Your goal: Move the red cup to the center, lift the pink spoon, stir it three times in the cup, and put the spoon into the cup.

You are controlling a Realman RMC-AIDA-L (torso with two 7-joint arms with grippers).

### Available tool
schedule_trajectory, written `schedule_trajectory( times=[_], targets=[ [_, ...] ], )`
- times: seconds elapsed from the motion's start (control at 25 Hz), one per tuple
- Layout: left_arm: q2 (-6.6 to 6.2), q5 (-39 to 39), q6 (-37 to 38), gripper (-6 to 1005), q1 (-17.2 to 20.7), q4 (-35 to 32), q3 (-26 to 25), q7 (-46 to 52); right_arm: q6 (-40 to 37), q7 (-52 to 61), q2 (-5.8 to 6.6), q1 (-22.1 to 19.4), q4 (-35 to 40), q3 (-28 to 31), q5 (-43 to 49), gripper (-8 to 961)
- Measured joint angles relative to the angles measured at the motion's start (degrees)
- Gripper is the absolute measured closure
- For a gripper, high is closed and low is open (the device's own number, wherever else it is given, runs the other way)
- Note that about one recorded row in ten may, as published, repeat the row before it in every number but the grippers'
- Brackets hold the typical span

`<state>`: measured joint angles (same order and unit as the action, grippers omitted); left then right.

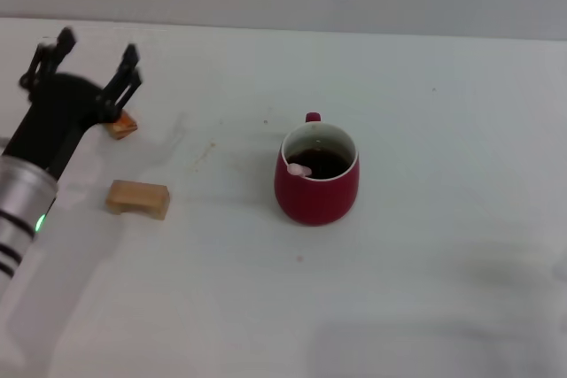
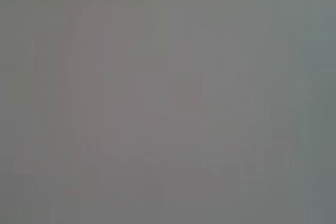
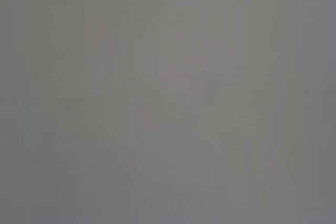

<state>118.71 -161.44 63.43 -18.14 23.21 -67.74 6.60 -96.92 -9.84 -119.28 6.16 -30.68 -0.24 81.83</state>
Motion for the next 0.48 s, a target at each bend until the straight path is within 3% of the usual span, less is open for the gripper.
schedule_trajectory(
  times=[0.48],
  targets=[
    [0.23,1.1,-0.1,170,0.8,-3.7,0.1,0.9,-4.5,-0.5,0.02,0.1,0.7,-0.2,0.2,953]
  ],
)
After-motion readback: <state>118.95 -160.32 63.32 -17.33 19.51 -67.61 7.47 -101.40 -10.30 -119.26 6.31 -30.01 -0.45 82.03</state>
